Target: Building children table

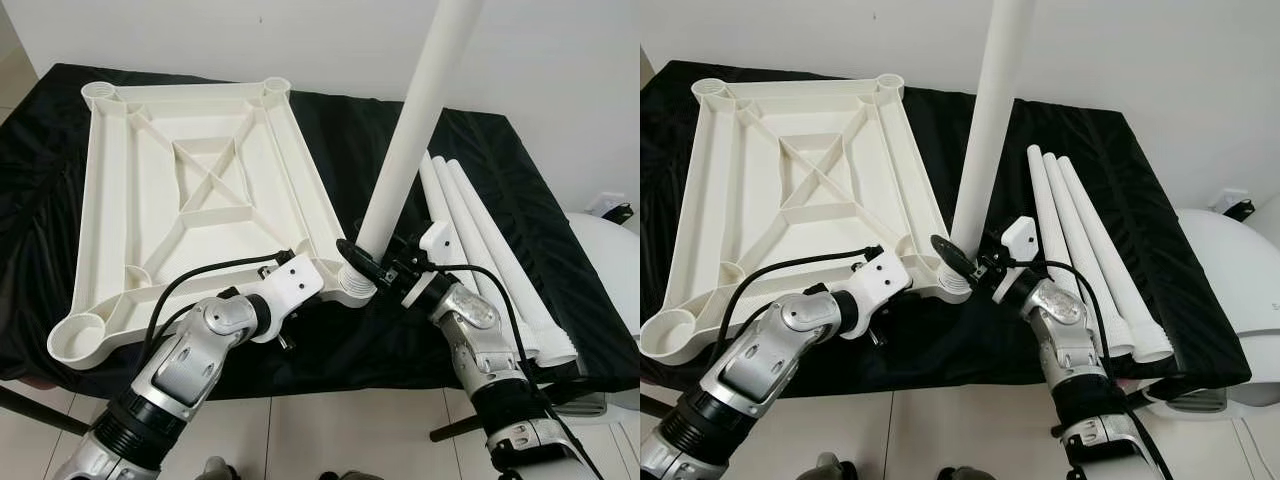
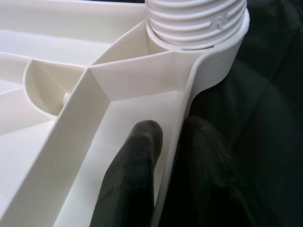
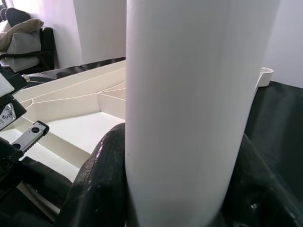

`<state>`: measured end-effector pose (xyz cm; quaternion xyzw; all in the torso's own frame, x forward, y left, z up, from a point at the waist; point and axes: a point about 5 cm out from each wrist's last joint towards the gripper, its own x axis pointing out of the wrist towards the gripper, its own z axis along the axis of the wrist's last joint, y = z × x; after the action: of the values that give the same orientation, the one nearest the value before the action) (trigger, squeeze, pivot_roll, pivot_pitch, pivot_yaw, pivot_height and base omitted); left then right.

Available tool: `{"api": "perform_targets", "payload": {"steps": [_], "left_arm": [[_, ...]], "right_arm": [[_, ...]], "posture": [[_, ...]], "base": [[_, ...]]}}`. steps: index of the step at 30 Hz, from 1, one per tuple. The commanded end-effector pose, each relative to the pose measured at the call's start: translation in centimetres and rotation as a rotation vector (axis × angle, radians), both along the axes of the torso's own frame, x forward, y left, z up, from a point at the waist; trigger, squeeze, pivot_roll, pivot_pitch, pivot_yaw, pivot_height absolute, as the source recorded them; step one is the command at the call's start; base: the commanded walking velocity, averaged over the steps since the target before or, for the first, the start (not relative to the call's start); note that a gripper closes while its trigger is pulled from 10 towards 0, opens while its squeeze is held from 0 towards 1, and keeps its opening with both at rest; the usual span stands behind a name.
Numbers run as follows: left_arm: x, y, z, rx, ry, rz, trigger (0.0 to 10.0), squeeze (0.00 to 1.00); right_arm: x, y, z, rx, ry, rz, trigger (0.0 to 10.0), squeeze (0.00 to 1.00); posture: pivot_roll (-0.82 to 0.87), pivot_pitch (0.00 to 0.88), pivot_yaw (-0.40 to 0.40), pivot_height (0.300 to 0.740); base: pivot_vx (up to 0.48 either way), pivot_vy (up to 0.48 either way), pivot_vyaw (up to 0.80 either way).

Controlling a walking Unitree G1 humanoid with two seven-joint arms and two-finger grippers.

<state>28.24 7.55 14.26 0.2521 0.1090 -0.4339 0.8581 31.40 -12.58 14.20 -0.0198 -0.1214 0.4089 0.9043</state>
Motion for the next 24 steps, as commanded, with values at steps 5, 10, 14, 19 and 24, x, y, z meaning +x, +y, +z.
{"api": "perform_targets", "payload": {"steps": [5, 10, 14, 19, 24], "left_arm": [[-0.4, -1.0, 0.9, -0.049, -0.03, -0.006, 10.0, 0.0], [-0.3, -1.1, 0.9, -0.06, -0.03, 0.025, 10.0, 0.0], [-0.1, -1.0, 0.9, -0.071, -0.025, 0.051, 10.0, 0.0], [0.2, -0.9, 0.7, -0.074, -0.027, 0.097, 10.0, 0.0], [0.5, -0.8, 0.8, -0.081, -0.034, 0.14, 10.0, 0.0]], "right_arm": [[-2.0, -1.7, -7.0, -0.137, 0.309, -0.125, 10.0, 0.0], [-1.8, -1.7, -6.6, -0.108, 0.295, -0.166, 10.0, 0.0], [-1.8, -1.6, -6.3, -0.098, 0.286, -0.184, 10.0, 0.0], [-1.9, -1.4, -5.9, -0.081, 0.266, -0.203, 10.0, 0.0], [-2.2, -0.9, -5.6, -0.07, 0.251, -0.212, 10.0, 0.0]], "posture": [[-0.03, 0.135, -0.069, 0.74], [-0.03, 0.135, -0.068, 0.74], [-0.03, 0.135, -0.068, 0.74], [-0.03, 0.136, -0.069, 0.74], [-0.03, 0.136, -0.069, 0.74]], "base": [[0.0, 0.0, 0.0], [0.0, 0.0, 0.0], [0.0, 0.0, 0.0], [0.0, 0.0, 0.0], [0.0, 0.0, 0.0]]}}
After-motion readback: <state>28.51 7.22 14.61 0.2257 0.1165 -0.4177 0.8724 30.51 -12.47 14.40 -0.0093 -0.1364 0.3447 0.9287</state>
